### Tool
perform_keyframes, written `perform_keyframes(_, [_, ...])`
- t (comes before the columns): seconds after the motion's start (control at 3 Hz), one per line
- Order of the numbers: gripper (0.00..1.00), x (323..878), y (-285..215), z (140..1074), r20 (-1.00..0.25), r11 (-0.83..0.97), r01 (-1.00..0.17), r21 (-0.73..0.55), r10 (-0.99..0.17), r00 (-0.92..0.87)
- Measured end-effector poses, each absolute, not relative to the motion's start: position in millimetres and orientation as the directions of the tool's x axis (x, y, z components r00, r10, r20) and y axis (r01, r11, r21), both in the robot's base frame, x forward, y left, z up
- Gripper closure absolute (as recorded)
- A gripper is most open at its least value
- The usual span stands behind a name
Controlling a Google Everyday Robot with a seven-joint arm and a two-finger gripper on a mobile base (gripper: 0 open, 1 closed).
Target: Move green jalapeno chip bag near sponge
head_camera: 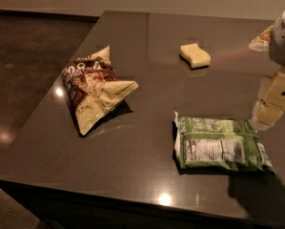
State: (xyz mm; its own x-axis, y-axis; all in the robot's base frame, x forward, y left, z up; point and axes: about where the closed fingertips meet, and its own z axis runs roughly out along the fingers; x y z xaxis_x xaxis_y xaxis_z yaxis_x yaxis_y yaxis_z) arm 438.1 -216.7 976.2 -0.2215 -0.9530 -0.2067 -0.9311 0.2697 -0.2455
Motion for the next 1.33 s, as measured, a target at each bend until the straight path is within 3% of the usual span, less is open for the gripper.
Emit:
perform_keyframes(0.67, [0.00, 437, -216, 973, -0.212, 0.253, -0.941, -0.224, -0.955, -0.206])
perform_keyframes(1.33, [0.00, 427, -219, 928, -0.187, 0.208, -0.972, -0.113, -0.965, -0.185])
